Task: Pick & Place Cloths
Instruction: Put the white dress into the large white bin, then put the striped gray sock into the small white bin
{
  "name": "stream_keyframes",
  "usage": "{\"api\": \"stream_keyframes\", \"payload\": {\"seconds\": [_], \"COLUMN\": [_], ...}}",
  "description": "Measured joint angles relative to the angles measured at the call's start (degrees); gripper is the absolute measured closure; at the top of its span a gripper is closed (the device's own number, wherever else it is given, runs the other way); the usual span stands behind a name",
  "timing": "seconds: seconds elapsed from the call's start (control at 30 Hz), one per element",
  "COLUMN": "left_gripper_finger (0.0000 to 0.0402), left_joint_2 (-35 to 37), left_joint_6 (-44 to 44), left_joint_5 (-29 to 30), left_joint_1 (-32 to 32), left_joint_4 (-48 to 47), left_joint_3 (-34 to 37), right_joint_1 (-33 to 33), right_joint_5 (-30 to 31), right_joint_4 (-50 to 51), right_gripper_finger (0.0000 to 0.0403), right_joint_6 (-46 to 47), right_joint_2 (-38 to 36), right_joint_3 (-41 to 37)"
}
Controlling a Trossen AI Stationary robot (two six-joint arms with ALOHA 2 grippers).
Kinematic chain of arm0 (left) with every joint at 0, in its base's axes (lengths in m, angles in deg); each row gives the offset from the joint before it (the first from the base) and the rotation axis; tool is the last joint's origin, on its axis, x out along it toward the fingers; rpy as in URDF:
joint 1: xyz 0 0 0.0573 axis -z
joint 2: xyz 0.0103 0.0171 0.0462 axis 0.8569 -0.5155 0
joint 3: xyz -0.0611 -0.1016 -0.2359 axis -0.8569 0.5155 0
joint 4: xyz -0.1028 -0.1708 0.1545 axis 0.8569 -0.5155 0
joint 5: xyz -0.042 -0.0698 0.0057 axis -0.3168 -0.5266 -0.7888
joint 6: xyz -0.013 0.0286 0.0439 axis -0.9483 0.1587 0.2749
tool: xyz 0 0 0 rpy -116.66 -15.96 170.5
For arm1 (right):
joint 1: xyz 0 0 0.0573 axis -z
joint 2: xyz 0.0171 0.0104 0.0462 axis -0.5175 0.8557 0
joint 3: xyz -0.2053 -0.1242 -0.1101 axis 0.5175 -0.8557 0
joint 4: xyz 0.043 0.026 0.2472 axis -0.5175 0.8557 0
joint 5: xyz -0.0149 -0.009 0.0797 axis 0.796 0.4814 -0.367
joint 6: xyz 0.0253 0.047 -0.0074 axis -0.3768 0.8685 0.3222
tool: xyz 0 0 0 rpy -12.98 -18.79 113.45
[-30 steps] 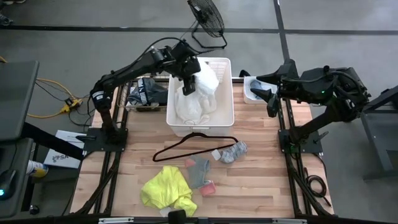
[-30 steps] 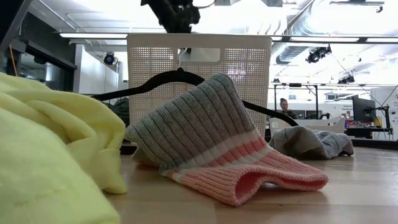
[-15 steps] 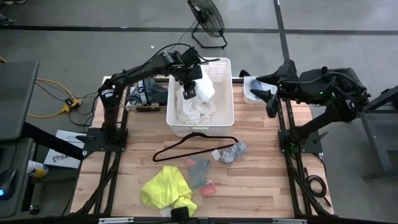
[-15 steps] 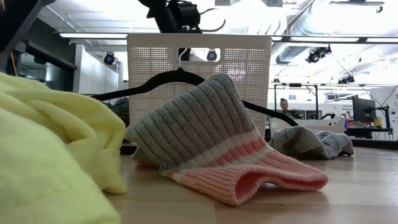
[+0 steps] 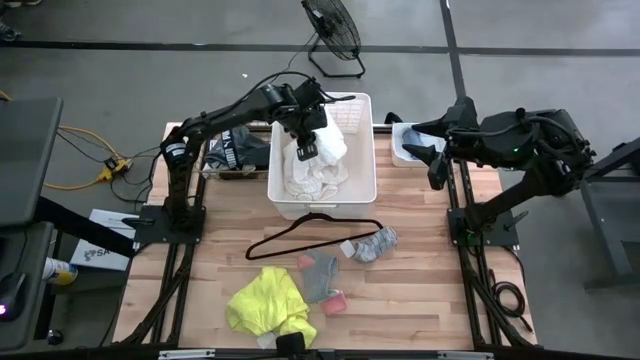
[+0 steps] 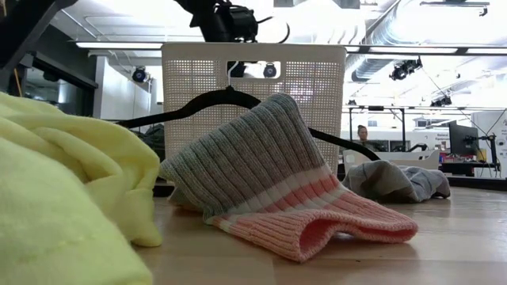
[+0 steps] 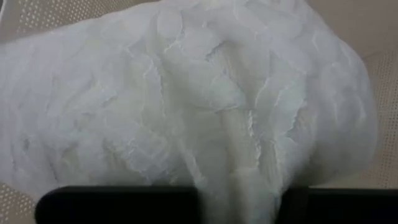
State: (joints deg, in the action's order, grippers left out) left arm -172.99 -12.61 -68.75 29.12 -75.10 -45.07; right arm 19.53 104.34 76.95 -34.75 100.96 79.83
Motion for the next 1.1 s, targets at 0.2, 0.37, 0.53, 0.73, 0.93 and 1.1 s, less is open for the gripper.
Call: {"api": "stream_keyframes", "payload": {"seconds": [0.2,0.37,0.53,0.73,0.93,1.1], "left_gripper_finger": [0.0298,0.0230,0.0204,0.0202,0.0201,0.0201], "left_joint_2": [0.0,1.0,1.7,2.3,2.4,5.2], "left_joint_6": [-0.7,-1.1,-1.1,-1.2,-2.9,-3.4], "left_joint_5": [0.1,0.0,1.0,1.1,1.9,2.1], "left_joint_1": [0.5,1.1,1.1,1.5,4.1,7.9], "left_joint_4": [0.0,-0.4,-4.2,-15.5,-24.4,-28.6], "left_joint_3": [0.0,0.0,-2.1,-10.8,-21.1,-24.7], "right_joint_1": [0.0,0.0,0.0,0.0,0.0,0.0], "right_joint_5": [0.0,0.0,0.0,0.0,0.0,-0.1], "right_joint_4": [0.0,0.0,0.0,0.0,2.2,7.2], "right_gripper_finger": [0.0183,0.0183,0.0183,0.0183,0.0183,0.0183], "right_joint_6": [0.0,0.2,0.3,0.3,3.1,7.7], "right_joint_2": [0.0,0.0,0.0,0.0,0.1,1.0], "right_joint_3": [0.0,0.0,0.0,0.0,0.0,0.0]}}
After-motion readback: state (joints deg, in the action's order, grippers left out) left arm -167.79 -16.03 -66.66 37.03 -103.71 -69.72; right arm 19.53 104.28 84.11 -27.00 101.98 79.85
